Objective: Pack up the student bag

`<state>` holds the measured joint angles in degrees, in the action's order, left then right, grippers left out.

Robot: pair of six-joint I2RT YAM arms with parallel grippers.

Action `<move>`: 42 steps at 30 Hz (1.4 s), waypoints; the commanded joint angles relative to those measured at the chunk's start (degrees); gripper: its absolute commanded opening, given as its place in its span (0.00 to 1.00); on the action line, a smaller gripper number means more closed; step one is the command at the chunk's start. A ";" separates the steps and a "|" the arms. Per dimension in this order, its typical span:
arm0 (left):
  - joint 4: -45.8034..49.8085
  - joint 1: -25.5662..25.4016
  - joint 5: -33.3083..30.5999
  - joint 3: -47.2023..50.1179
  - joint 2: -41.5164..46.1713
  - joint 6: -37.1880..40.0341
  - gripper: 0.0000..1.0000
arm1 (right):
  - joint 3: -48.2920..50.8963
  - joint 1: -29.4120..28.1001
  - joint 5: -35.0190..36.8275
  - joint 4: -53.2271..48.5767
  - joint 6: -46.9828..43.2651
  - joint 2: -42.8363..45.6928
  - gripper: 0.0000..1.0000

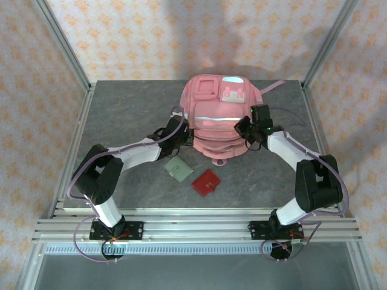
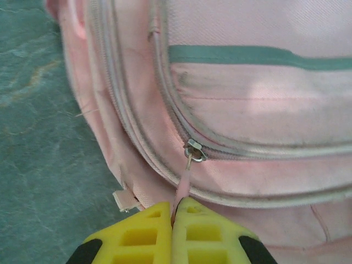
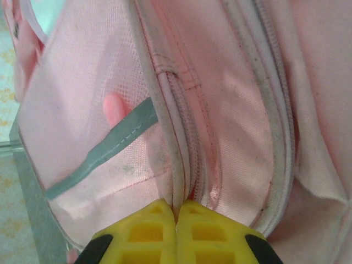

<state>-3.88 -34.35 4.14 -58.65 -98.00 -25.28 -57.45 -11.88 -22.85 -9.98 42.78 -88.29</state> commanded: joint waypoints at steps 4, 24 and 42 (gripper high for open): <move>2.63 -8.02 1.30 -0.21 -0.09 1.34 0.00 | -11.50 4.93 7.16 1.14 -4.36 -4.00 0.00; 3.18 -9.52 -2.54 -6.05 -3.81 0.05 0.05 | 5.42 -0.35 -1.30 10.97 3.01 1.06 0.47; 14.30 -9.58 -6.25 -19.94 -15.46 7.17 0.42 | 1.47 -0.43 -2.01 10.84 3.01 -1.12 0.43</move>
<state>5.76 -44.14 0.14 -77.17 -112.03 -19.97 -54.06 -12.12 -24.51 -0.08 45.47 -88.47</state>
